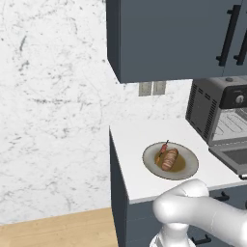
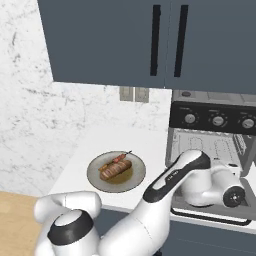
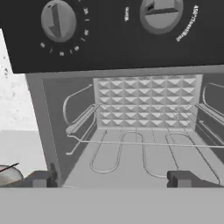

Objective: Pick up the kebab skewer and baguette bread, and place them inside the toaster oven. Close the toaster oven door and start by setting the timer.

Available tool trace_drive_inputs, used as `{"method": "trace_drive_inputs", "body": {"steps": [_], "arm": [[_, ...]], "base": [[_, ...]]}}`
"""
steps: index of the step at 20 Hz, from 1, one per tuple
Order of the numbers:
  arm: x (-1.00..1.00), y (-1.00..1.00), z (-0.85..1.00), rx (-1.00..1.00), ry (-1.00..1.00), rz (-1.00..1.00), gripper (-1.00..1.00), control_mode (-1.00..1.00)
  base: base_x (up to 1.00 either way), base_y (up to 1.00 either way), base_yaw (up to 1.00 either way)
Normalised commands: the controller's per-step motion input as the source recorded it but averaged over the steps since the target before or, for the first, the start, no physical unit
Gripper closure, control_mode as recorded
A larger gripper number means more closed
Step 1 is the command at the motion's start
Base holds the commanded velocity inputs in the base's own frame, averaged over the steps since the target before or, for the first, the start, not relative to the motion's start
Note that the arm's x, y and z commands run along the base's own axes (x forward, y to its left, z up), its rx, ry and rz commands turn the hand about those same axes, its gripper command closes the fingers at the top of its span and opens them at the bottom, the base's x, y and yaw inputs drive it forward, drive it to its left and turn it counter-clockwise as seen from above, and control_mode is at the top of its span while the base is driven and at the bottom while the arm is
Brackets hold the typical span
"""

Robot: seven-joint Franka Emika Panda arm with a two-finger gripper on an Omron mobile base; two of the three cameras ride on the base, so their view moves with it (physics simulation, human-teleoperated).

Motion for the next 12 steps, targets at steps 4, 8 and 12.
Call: {"method": "trace_drive_inputs", "body": {"steps": [4,8,12], "arm": [[0.75,0.0,0.0,-0.16,0.01,-0.32,-1.0,-1.0],[0.39,-0.26,-0.33,0.04,-0.12,-0.07,-1.0,-1.0],[0.35,-0.32,-0.14,0.0,-0.14,0.0,-1.0,-1.0]], "base": [[0.0,0.0,0.0],[0.0,0.0,0.0],[0.0,0.0,0.0]]}}
